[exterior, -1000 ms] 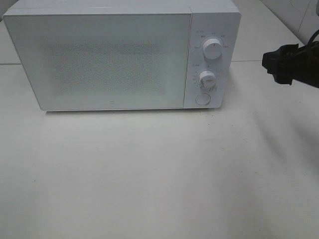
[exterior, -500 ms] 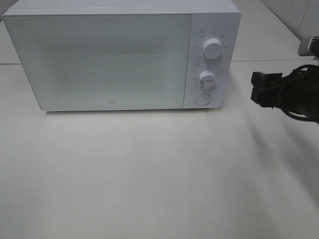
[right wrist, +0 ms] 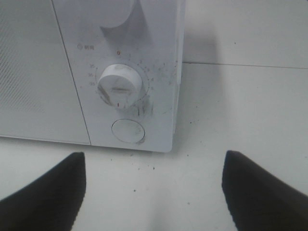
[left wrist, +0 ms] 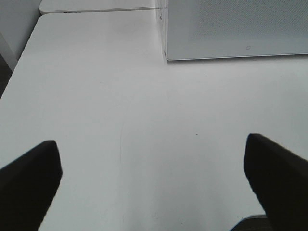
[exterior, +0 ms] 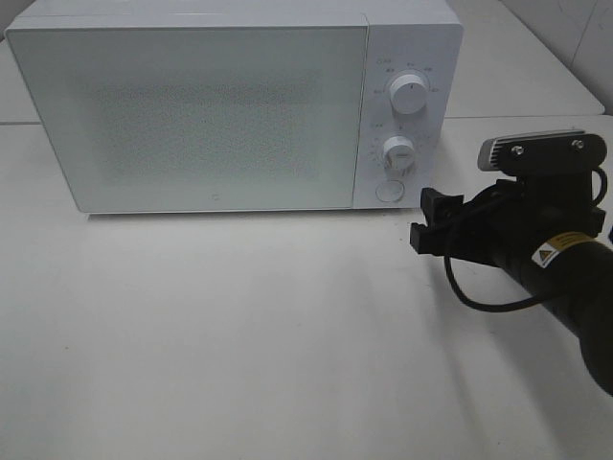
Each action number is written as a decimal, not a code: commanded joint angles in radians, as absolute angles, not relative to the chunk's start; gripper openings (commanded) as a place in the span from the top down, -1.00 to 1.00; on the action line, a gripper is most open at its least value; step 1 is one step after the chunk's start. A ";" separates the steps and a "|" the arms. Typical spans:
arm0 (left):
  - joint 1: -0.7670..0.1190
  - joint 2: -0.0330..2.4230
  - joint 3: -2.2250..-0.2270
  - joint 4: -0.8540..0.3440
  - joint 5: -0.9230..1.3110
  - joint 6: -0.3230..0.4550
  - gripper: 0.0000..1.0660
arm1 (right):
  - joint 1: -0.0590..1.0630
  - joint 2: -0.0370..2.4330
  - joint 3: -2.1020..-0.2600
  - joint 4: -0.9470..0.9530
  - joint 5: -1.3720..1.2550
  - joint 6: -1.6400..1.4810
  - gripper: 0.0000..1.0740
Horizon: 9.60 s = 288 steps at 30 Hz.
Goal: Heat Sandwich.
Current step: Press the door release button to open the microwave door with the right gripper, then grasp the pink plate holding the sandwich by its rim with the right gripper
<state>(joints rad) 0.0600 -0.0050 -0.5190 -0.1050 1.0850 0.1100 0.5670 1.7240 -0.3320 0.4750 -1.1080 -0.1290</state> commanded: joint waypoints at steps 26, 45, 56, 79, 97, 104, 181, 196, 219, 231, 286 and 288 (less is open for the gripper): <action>0.065 -0.009 -0.518 -0.108 1.073 0.113 -0.83 | 0.747 1.799 -0.346 0.704 -1.181 0.145 -0.40; 0.065 -0.009 -0.518 -0.108 1.073 0.113 -0.83 | 0.747 1.803 -0.346 0.700 -1.179 1.245 -0.35; 0.065 -0.009 -0.518 -0.108 1.073 0.113 -0.83 | 0.747 1.803 -0.346 0.714 -1.145 1.604 0.68; 0.065 -0.009 -0.518 -0.108 1.073 0.113 -0.83 | 0.744 1.918 -0.452 0.696 -1.101 1.534 1.00; 0.065 -0.009 -0.518 -0.108 1.073 0.112 -0.83 | 0.620 2.065 -0.662 0.563 -1.026 1.522 1.00; 0.065 -0.009 -0.518 -0.108 1.073 0.112 -0.83 | 0.557 2.101 -0.743 0.536 -0.994 1.500 1.00; 0.065 -0.009 -0.518 -0.107 1.073 0.112 -0.83 | 0.491 2.202 -1.022 0.513 -0.953 1.430 1.00; 0.065 -0.009 -0.518 -0.107 1.073 0.113 -0.83 | 0.506 2.070 -0.795 0.466 -0.893 1.433 1.00; 0.065 -0.009 -0.518 -0.107 1.073 0.113 -0.83 | 0.584 1.713 -0.486 0.423 -0.581 1.267 0.95; 0.065 -0.009 -0.518 -0.107 1.073 0.113 -0.83 | 0.580 1.521 -0.482 0.443 -0.172 0.773 0.92; 0.065 -0.009 -0.518 -0.107 1.073 0.113 -0.83 | 0.584 1.426 -0.819 0.000 0.743 -1.222 0.49; 0.065 -0.009 -0.518 -0.107 1.073 0.113 -0.83 | 0.584 1.426 -0.819 0.000 0.720 -1.192 0.25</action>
<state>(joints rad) 0.0600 -0.0050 -0.5190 -0.1020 1.0850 0.1100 0.5800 1.4360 -0.8110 0.0000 0.7370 -1.2180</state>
